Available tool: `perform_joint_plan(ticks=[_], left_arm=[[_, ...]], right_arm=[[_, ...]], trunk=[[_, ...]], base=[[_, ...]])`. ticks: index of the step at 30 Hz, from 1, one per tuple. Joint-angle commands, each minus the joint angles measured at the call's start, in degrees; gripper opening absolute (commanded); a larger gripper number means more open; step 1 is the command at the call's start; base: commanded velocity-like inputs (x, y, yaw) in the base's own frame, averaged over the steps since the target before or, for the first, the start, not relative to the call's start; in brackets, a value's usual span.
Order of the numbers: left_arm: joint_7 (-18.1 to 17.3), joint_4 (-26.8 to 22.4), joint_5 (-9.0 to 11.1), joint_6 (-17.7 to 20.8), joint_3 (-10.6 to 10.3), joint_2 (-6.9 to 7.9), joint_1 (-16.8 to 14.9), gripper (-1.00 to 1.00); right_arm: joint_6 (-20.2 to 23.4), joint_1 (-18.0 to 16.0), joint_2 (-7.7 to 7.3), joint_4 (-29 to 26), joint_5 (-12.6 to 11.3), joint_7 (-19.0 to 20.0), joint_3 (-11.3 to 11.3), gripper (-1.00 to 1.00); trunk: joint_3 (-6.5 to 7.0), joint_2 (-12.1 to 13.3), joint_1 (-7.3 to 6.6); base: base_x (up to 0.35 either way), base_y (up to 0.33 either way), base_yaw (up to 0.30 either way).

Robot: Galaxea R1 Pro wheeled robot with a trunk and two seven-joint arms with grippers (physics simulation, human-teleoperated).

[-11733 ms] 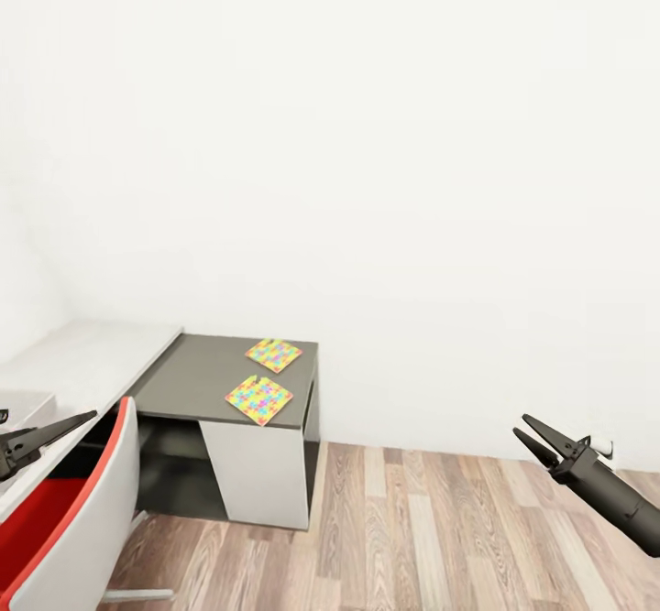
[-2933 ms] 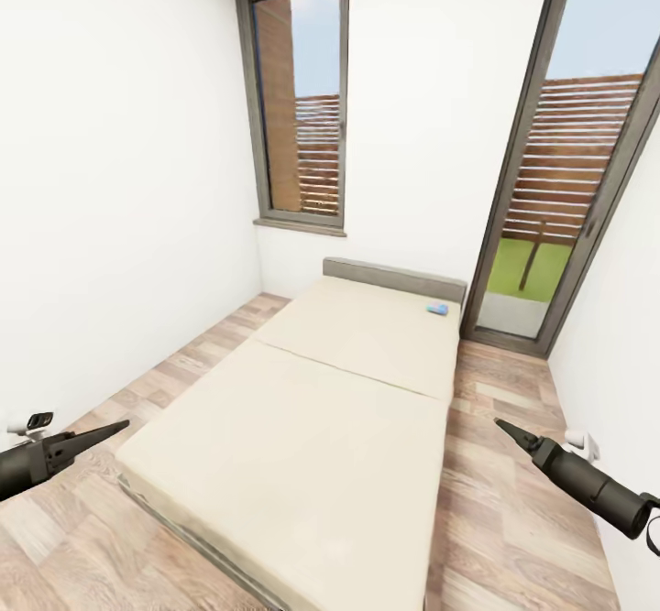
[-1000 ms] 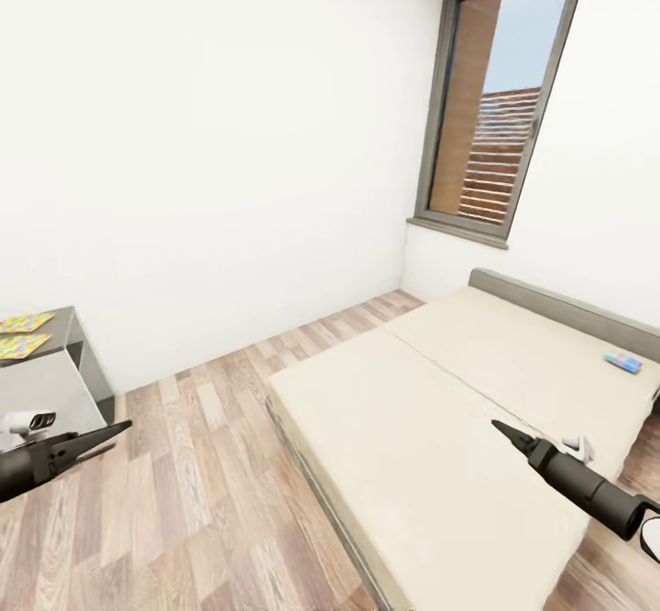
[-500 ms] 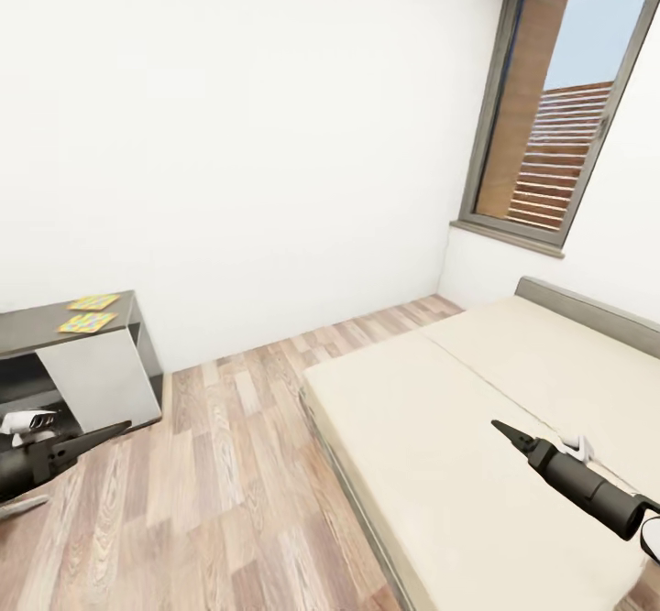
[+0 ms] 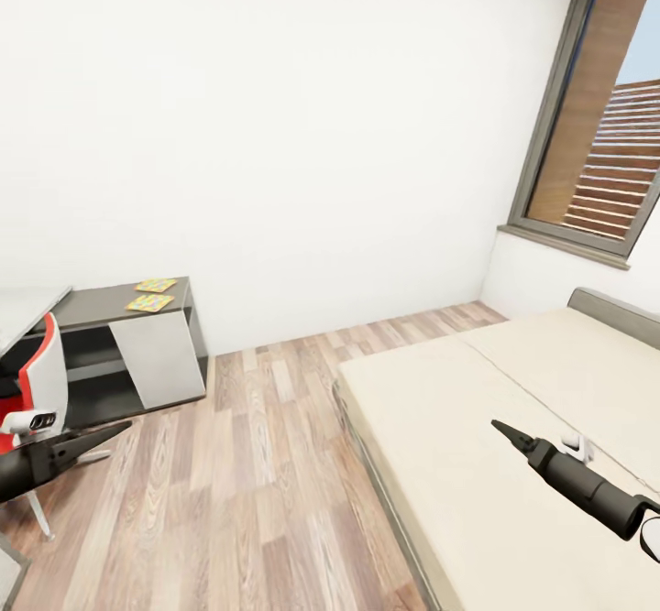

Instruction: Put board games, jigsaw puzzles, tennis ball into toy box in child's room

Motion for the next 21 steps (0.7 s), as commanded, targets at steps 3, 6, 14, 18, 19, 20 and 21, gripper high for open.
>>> perform_joint_plan(ticks=[3, 6, 14, 18, 19, 20, 21], left_arm=[[-0.26, 0.01, -0.08, 0.61, -0.02, 0.00, -0.07, 1.00], [-0.26, 0.01, -0.08, 0.65, -0.03, 0.00, -0.07, 1.00], [-0.26, 0.01, -0.08, 0.67, -0.05, 0.00, -0.07, 1.00], [-0.26, 0.01, -0.08, 0.65, -0.04, 0.00, -0.07, 1.00], [-0.26, 0.01, -0.08, 0.66, -0.05, 0.00, -0.07, 1.00], [-0.26, 0.01, -0.08, 0.66, -0.05, 0.00, -0.07, 1.00], [-0.26, 0.01, -0.08, 0.67, -0.05, 0.00, -0.07, 1.00]], right_arm=[[0.40, -0.03, 0.00, -0.03, -0.31, 0.02, -0.07, 1.00], [0.40, -0.03, 0.00, -0.03, -0.31, 0.02, -0.05, 1.00], [0.40, -0.03, 0.00, -0.04, -0.31, -0.01, -0.04, 1.00], [0.40, -0.03, 0.00, -0.04, -0.31, -0.03, -0.04, 1.00], [0.40, -0.03, 0.01, -0.04, -0.31, -0.03, -0.04, 1.00], [0.40, -0.03, 0.04, -0.02, -0.31, -0.03, -0.04, 1.00], [0.40, -0.03, 0.05, 0.00, -0.31, -0.03, -0.04, 1.00]], trunk=[[-0.14, -0.14, 0.02], [-0.14, -0.14, 0.02], [-0.14, -0.14, 0.02], [-0.14, -0.14, 0.02], [-0.14, -0.14, 0.02], [-0.14, -0.14, 0.02], [-0.14, -0.14, 0.02]], base=[[-0.194, -0.026, 0.290], [-0.216, -0.056, 0.290], [-0.055, -0.018, 0.290], [-0.059, -0.063, 0.290], [-0.094, -0.118, 0.289], [-0.101, -0.155, 0.289], [-0.090, -0.169, 0.289]])
